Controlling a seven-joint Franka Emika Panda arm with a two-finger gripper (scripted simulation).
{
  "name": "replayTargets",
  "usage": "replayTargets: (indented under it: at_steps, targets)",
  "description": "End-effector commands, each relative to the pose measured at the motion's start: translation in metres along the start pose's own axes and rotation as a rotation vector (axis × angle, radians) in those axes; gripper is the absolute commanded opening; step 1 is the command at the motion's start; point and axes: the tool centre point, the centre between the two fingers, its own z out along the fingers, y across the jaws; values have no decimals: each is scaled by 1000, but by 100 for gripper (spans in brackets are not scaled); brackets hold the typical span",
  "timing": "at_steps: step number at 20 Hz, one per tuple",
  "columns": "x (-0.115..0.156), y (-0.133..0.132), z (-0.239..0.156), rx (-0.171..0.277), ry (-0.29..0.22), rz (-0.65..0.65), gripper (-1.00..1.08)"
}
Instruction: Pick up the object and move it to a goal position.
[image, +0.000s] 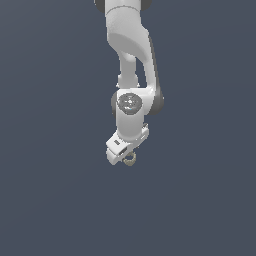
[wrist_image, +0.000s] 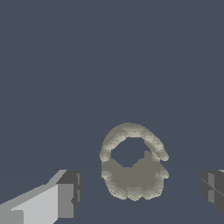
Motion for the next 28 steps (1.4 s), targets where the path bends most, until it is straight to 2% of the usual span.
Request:
replayTargets:
  at_steps: [1, 8, 13, 14, 28]
  targets:
    - [0, 0, 7, 1, -1, -1, 100]
    - [-1, -1, 41, 1, 0, -4, 100]
    - [0, 0, 47, 1, 0, -4, 100]
    - [0, 0, 47, 1, 0, -4, -100]
    - [2, -5, 45, 0, 0, -5, -100]
